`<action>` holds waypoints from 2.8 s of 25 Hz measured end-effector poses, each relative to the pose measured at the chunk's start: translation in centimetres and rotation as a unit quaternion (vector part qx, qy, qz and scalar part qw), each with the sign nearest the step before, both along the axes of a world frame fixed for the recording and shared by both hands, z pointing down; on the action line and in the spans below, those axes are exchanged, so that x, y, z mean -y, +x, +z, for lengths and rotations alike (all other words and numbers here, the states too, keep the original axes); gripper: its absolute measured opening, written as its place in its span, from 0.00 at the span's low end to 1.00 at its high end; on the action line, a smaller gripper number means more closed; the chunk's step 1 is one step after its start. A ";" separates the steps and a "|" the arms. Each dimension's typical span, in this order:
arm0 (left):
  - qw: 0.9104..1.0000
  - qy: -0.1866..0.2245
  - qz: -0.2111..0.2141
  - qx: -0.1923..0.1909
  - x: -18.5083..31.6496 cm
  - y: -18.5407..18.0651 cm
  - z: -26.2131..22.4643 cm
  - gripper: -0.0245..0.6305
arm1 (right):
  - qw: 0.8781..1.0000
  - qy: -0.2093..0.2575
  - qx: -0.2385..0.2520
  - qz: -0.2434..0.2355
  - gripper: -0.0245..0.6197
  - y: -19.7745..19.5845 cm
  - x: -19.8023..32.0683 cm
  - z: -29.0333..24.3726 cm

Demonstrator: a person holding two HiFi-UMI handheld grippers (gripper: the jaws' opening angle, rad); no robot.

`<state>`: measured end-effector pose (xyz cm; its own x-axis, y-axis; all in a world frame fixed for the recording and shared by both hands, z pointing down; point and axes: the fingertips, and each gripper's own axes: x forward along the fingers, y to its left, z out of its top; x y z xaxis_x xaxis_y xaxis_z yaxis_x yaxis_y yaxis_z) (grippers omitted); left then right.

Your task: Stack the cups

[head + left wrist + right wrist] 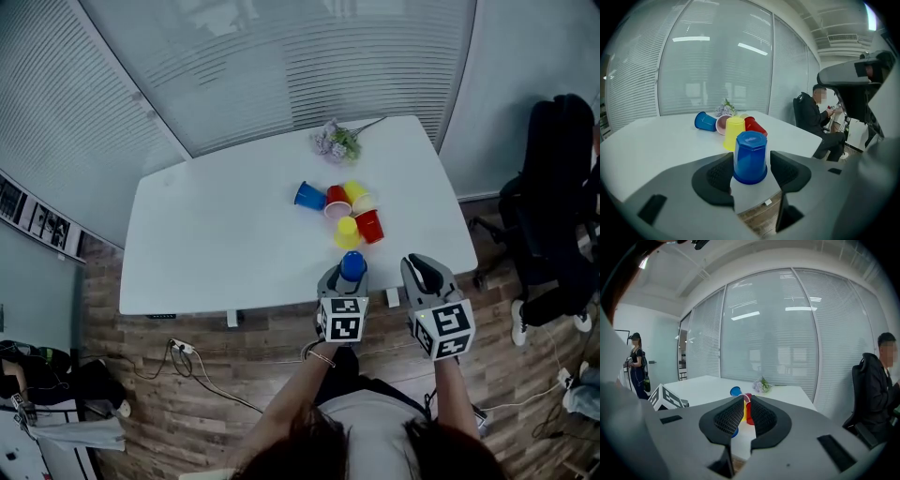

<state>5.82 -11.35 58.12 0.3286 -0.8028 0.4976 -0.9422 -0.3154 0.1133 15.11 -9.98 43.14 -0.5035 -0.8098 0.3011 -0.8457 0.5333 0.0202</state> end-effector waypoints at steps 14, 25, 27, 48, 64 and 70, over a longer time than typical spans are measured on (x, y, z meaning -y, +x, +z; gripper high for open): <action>1.000 0.005 -0.015 0.014 1.7 -4.8 0.8 0.39 | 0.999 -0.029 -0.007 0.015 0.14 -2.0 2.4 2.8; 1.000 0.000 -0.010 0.015 5.1 -8.2 1.1 0.39 | 0.998 -0.058 -0.021 0.024 0.18 -4.1 5.0 6.1; 1.000 0.000 -0.006 0.014 5.7 -8.5 1.1 0.39 | 0.997 -0.066 -0.023 0.030 0.22 -4.3 5.5 6.7; 0.999 0.008 0.033 0.004 10.0 -8.9 0.2 0.40 | 0.983 -0.173 -0.044 0.048 0.51 -4.1 10.0 16.0; 1.000 0.009 0.025 -0.002 9.7 -9.7 -1.2 0.42 | 0.977 -0.184 -0.103 0.030 0.42 -1.9 11.2 15.6; 1.000 0.015 0.025 -0.007 9.2 -9.4 -1.7 0.42 | 0.970 -0.186 -0.154 -0.017 0.42 -1.0 10.9 13.4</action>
